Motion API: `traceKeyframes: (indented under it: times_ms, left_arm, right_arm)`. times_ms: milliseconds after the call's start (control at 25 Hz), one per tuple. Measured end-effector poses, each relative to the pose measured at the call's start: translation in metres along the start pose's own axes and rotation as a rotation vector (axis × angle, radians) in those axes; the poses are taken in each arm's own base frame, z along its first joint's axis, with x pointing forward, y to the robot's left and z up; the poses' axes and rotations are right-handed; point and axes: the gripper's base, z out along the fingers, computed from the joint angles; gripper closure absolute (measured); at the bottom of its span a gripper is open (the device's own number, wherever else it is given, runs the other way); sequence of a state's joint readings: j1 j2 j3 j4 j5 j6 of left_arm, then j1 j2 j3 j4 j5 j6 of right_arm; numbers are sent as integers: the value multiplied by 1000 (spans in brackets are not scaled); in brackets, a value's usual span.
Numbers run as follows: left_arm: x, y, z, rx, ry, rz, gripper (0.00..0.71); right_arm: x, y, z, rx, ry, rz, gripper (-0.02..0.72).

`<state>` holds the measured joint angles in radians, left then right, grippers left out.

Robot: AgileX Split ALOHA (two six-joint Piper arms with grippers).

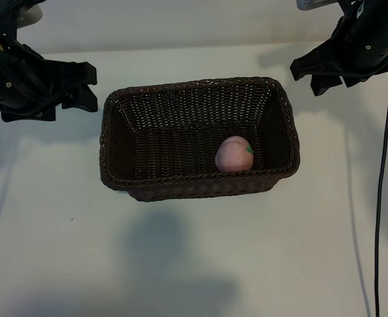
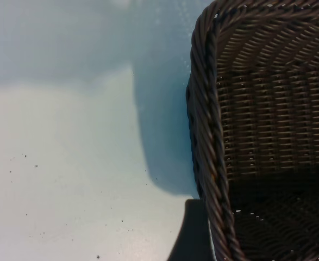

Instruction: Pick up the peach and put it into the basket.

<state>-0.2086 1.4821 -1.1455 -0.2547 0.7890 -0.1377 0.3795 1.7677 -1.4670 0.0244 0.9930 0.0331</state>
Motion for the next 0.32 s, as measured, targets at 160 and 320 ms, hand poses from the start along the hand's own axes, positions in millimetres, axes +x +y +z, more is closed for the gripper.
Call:
traceKeyframes:
  times_ms: [160,320]
  left_arm:
    - [0,0,0,0,0,3,120]
    - [0,0,0,0,0,2,120]
  right_arm:
    - [0,0,0,0,-3,2,213]
    - [0,0,0,3,-5,0,213]
